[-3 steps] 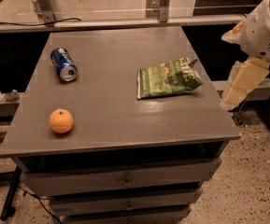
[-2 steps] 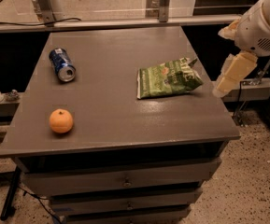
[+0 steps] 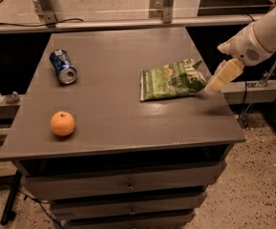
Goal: Move green jalapeno chip bag near pepsi can
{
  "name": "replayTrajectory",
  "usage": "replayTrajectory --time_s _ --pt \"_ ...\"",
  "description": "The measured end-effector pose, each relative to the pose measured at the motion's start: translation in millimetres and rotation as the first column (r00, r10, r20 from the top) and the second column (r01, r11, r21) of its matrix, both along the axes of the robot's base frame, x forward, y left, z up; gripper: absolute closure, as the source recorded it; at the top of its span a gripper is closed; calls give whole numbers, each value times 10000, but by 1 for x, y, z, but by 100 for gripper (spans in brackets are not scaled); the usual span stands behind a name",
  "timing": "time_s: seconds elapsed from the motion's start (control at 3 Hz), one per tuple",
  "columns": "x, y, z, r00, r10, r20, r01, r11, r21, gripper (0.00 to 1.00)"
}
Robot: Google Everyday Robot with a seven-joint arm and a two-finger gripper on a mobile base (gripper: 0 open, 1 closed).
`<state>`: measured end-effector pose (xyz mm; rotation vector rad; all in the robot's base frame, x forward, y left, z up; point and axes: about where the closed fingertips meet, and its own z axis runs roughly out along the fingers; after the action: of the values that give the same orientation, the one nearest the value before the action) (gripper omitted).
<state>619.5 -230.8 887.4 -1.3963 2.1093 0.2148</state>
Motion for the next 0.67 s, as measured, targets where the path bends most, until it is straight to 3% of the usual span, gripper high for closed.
replayTrajectory --time_s 0.33,0.67 --pt "13 13 -25 9974 -293 -657 338 9970 689 0" --pt "18 36 -36 9908 -418 -1286 553 9932 1028 18"
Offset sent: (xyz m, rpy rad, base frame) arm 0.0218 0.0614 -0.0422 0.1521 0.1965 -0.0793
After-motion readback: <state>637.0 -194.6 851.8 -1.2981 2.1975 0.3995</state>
